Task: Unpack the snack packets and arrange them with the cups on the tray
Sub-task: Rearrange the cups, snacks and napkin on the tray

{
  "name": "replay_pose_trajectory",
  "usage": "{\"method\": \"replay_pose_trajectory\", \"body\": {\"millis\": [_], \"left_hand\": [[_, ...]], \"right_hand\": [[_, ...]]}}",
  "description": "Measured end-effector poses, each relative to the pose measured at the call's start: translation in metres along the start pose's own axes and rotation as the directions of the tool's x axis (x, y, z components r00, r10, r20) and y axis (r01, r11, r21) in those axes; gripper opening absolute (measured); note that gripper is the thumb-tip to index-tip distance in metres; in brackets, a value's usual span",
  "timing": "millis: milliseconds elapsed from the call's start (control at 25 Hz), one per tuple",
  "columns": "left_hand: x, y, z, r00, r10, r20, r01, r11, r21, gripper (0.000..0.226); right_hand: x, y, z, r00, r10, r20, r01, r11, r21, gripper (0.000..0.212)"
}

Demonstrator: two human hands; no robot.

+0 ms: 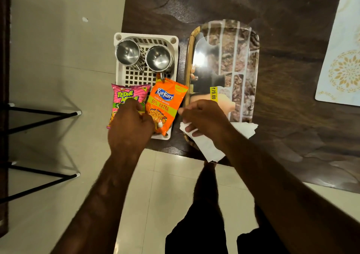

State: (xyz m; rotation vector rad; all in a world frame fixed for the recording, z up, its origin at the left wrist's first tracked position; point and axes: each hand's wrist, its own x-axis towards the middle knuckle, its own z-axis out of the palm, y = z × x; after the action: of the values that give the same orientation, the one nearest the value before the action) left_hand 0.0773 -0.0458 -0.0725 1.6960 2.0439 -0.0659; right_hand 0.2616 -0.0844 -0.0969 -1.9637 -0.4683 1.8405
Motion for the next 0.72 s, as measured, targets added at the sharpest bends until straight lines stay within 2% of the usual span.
{"method": "replay_pose_trajectory", "body": {"millis": [80, 200, 280, 360, 480, 640, 720], "left_hand": [[0.012, -0.011, -0.008, 0.995, 0.003, -0.1, 0.001, 0.999, 0.043, 0.033], [0.03, -0.027, -0.015, 0.99, -0.066, -0.127, 0.077, 0.993, 0.084, 0.042], [0.042, -0.033, -0.015, 0.99, -0.134, -0.035, 0.136, 0.988, 0.073, 0.05], [0.05, -0.038, -0.012, 0.99, -0.132, 0.05, 0.129, 0.989, 0.067, 0.054], [0.055, -0.041, -0.005, 0.986, -0.12, 0.114, 0.122, 0.992, -0.016, 0.052], [0.058, -0.042, 0.003, 0.966, -0.216, 0.143, 0.237, 0.96, -0.148, 0.055], [0.059, -0.045, 0.0, 0.96, -0.212, 0.181, 0.245, 0.951, -0.189, 0.044]], "right_hand": [[0.015, -0.007, 0.014, 0.999, -0.003, -0.038, -0.004, 0.984, -0.175, 0.035], [0.024, -0.005, 0.029, 0.994, -0.055, -0.094, 0.028, 0.963, -0.268, 0.033], [0.025, 0.0, 0.029, 0.992, -0.082, -0.098, 0.067, 0.986, -0.151, 0.032], [0.02, 0.004, 0.02, 0.996, -0.055, -0.072, 0.062, 0.993, 0.1, 0.019], [0.01, 0.013, -0.007, 0.998, 0.002, -0.069, 0.025, 0.924, 0.381, 0.016], [0.003, 0.027, -0.059, 0.982, 0.06, -0.182, 0.028, 0.895, 0.446, 0.007], [0.003, 0.033, -0.084, 0.969, 0.065, -0.238, 0.041, 0.909, 0.415, 0.012]]}}
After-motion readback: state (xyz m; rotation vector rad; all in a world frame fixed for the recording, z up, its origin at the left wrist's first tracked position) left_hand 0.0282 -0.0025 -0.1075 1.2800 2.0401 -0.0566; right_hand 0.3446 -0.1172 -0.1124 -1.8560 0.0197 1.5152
